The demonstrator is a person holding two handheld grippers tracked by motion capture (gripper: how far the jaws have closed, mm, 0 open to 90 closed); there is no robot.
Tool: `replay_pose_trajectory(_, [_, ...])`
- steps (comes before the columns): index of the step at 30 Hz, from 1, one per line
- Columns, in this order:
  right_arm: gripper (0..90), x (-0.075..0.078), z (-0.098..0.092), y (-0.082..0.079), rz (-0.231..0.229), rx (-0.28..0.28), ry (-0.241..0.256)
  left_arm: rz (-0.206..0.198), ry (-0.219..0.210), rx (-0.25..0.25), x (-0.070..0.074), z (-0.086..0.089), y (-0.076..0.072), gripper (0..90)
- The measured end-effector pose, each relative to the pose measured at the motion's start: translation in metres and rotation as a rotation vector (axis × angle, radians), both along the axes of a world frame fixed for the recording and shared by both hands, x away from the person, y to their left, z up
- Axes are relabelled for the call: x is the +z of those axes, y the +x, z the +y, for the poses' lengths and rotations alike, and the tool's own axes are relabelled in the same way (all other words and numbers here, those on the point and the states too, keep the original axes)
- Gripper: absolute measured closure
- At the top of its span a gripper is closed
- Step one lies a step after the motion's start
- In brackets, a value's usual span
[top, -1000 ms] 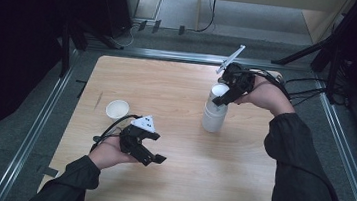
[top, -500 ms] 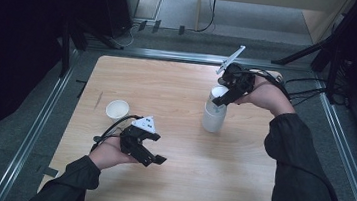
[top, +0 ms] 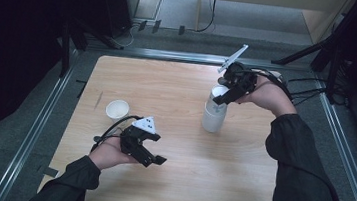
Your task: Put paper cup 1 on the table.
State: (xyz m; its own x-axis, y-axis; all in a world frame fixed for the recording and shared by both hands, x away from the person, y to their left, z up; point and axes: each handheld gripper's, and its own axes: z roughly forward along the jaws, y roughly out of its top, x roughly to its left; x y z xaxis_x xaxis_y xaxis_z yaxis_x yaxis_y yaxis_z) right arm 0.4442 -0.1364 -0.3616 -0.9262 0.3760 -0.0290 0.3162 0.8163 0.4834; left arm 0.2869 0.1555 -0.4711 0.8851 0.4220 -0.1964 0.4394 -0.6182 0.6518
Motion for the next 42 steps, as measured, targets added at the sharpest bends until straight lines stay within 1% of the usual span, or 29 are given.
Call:
replay_pose_trajectory(10, [35.5, 0.005, -0.001, -0.001, 0.012, -0.014, 0.009, -0.001, -0.001, 0.0, 0.0, 0.0, 0.0, 13.6])
replay_pose_trajectory(21, [35.5, 0.014, -0.002, -0.003, -0.001, -0.015, 0.008, 0.001, -0.001, -0.003, 0.0, 0.0, 0.0, 13.6])
replay_pose_trajectory(24, [35.6, 0.017, -0.003, -0.003, 0.005, -0.018, 0.003, 0.001, -0.004, -0.001, 0.0, 0.0, 0.0, 13.6])
replay_pose_trajectory(30, [35.8, 0.023, -0.005, -0.005, 0.013, -0.04, 0.01, 0.0, -0.003, -0.001, 0.001, 0.0, 0.0, 13.6])
replay_pose_trajectory(37, [35.8, 0.037, -0.004, -0.007, -0.003, -0.045, 0.005, 0.0, -0.004, 0.0, 0.001, 0.001, 0.0, 13.6])
replay_pose_trajectory(40, [35.8, 0.043, -0.005, -0.008, -0.009, -0.039, 0.011, -0.001, -0.004, -0.001, 0.002, 0.002, 0.0, 13.6])
replay_pose_trajectory(42, [35.8, 0.046, -0.005, -0.009, -0.002, -0.049, 0.016, 0.0, -0.006, 0.0, 0.002, 0.002, 0.0, 13.6])
